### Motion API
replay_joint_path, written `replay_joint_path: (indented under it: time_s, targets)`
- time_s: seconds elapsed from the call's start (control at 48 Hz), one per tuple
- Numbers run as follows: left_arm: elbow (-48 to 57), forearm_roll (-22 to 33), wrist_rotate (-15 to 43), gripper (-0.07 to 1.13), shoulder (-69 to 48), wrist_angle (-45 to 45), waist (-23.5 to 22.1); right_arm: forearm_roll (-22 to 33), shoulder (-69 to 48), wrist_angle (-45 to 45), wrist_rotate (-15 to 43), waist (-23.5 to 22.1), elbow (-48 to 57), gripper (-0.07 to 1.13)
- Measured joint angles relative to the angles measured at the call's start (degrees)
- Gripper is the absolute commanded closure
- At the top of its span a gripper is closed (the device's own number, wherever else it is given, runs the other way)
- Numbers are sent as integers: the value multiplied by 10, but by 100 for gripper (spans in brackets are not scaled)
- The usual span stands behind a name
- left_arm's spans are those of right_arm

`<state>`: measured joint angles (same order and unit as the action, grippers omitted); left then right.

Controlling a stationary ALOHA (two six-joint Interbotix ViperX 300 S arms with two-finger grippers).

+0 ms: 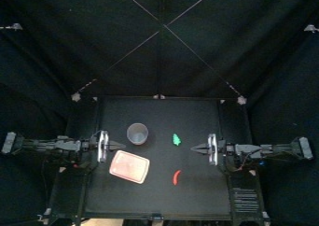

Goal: Pick the red chile then place it in the grey bowl
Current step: Pick the red chile

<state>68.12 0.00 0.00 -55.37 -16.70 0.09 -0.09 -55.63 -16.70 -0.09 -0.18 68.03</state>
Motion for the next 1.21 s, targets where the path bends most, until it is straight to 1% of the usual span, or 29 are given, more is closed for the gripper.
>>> replay_joint_path:
  time_s: [0.062,0.208,0.333,0.417,0.5,0.583,0.688,0.792,0.896,0.938,1.062,1.146,1.208]
  targets:
    - [5,-4,4,98,-1,1,6,0,3,0,3,-1,0,104]
    - [10,-6,4,108,-2,2,20,-11,36,0,18,-15,-10,103]
    - [10,-6,4,109,-3,4,22,-9,95,1,24,-19,-40,103]
    - [10,-7,4,109,-4,3,22,6,145,11,20,-17,-69,102]
    - [10,-6,4,109,-4,4,22,31,190,34,23,-4,-98,101]
    - [10,-7,4,109,-3,8,23,71,233,66,21,25,-121,97]
    - [10,-7,4,109,-4,19,23,115,288,101,23,76,-141,86]
    - [10,-9,4,109,-5,23,23,126,335,124,24,107,-154,69]
    - [10,-14,4,109,-9,24,23,115,383,135,24,124,-168,49]
    - [11,-15,4,109,-11,25,23,110,403,141,25,127,-174,39]
    - [15,-16,4,109,-15,25,23,97,453,171,24,137,-196,13]
    - [16,-16,4,109,-18,25,23,88,481,215,25,139,-216,2]
    - [16,-17,4,109,-18,25,23,83,494,250,25,141,-229,0]
